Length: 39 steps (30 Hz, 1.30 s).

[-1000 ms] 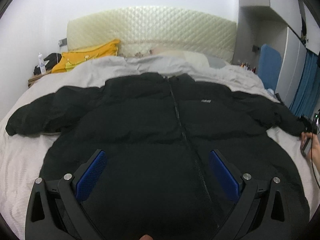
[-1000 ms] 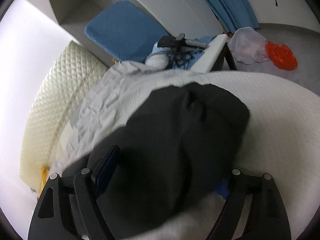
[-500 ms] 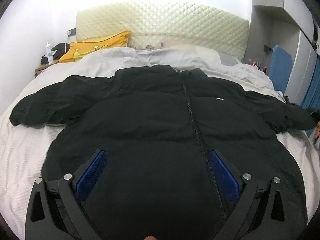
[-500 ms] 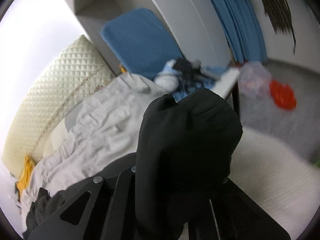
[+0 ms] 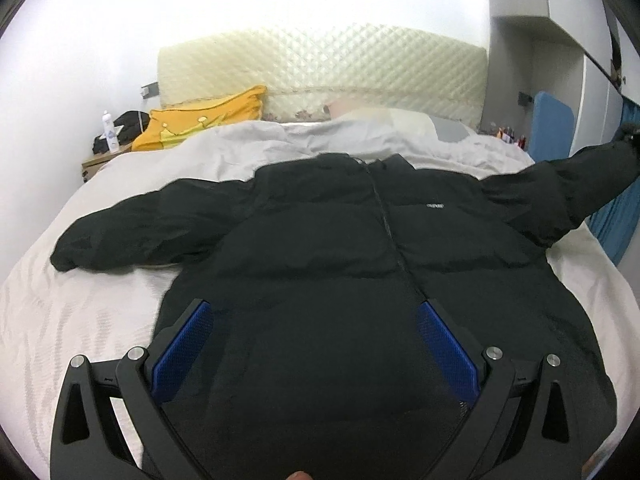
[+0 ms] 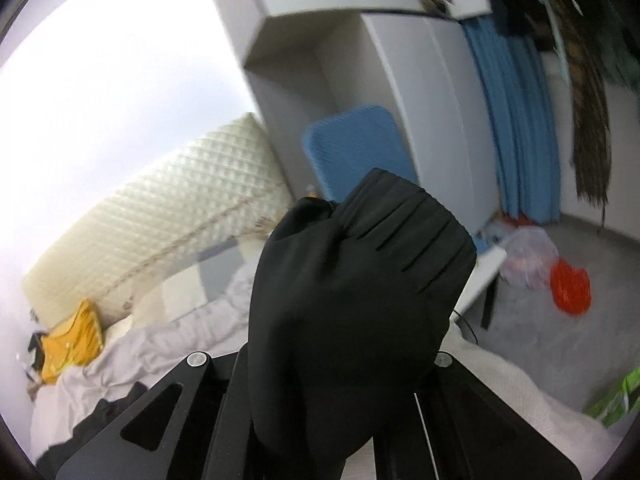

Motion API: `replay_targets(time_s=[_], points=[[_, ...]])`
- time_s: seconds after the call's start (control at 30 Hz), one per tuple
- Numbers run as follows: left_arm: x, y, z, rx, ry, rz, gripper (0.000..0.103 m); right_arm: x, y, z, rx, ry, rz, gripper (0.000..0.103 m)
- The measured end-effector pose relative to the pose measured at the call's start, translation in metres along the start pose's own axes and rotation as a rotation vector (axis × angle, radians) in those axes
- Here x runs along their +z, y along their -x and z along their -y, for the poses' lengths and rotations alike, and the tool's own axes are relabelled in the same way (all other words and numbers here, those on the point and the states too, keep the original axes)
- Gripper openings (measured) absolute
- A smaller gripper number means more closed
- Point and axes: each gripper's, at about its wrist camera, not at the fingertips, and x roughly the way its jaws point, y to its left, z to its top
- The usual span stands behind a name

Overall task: Fold large clothes
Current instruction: 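Carry the sleeve across the jacket body with the right gripper and release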

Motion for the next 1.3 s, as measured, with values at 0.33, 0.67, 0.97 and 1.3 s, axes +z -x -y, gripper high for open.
replay_targets(time_s=[0.33, 0.67, 0.97, 1.3], points=[[-0.017, 0.021, -0.04, 0.007, 0.038, 0.003, 0.102, 0.0, 0.052, -0.136, 0.128, 0.152, 0.033, 0.006], [-0.02, 0.014, -0.058, 0.018, 0.067, 0.035, 0.102, -0.067, 0.08, -0.298, 0.356, 0.282, -0.016, 0.009], [-0.018, 0.014, -0.07, 0.024, 0.051, 0.061, 0.102, -0.178, 0.057, -0.402, 0.486, 0.404, -0.166, 0.01], [-0.02, 0.009, -0.109, 0.047, 0.098, 0.055, 0.102, -0.325, 0.033, -0.466, 0.548, 0.54, -0.371, 0.01]])
